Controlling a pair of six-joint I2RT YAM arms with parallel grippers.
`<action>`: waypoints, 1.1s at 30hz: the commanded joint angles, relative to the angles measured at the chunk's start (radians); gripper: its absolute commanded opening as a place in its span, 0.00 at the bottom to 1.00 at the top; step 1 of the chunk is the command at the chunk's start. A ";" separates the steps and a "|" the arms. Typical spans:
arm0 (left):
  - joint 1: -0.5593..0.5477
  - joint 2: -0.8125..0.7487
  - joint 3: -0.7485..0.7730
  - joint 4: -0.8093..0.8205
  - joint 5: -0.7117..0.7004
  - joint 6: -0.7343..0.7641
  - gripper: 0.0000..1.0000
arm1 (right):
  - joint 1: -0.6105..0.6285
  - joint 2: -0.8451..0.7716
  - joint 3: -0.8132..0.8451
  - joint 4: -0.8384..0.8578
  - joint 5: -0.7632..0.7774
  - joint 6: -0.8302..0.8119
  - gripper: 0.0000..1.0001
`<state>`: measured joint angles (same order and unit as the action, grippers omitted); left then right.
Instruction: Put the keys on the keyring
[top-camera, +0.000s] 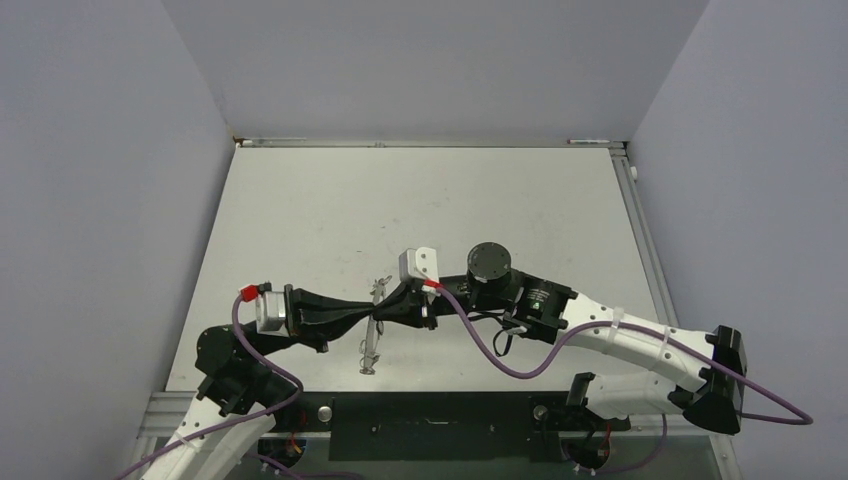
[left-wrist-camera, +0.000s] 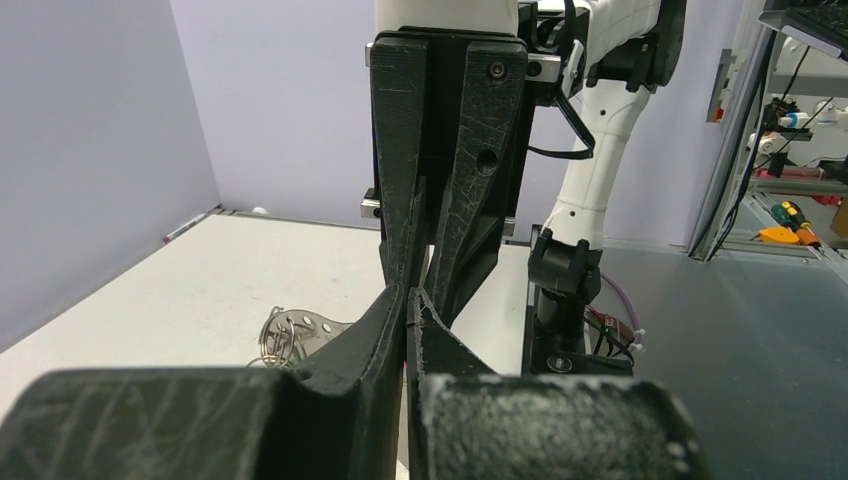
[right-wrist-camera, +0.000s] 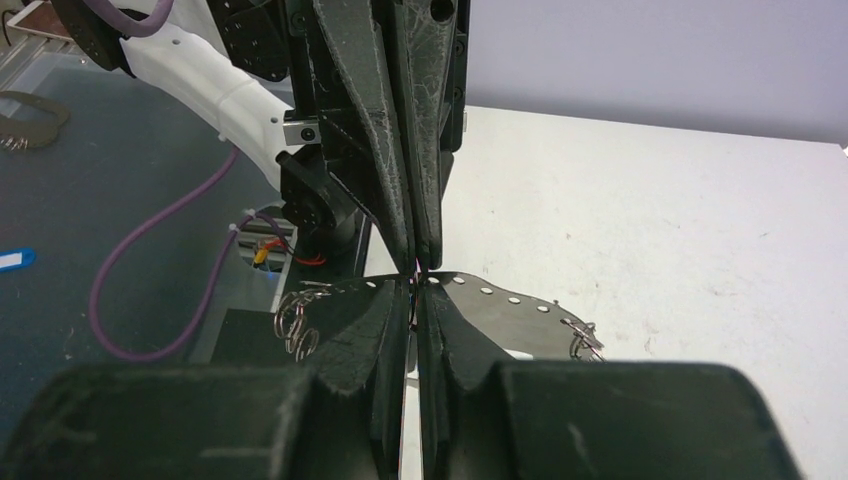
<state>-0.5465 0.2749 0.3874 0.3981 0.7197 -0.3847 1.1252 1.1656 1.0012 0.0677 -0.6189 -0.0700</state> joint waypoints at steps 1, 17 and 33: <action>0.010 -0.008 0.013 -0.005 -0.030 0.030 0.00 | -0.002 0.026 0.102 -0.043 -0.046 -0.050 0.05; 0.011 -0.043 0.057 -0.234 -0.065 0.204 0.36 | -0.005 0.081 0.343 -0.635 0.213 -0.257 0.05; -0.072 0.151 0.131 -0.353 -0.068 0.322 0.41 | 0.085 0.295 0.652 -1.088 0.568 -0.254 0.05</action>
<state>-0.5678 0.3683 0.4229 0.1272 0.7002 -0.1474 1.1877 1.4242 1.5528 -0.9028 -0.1864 -0.3378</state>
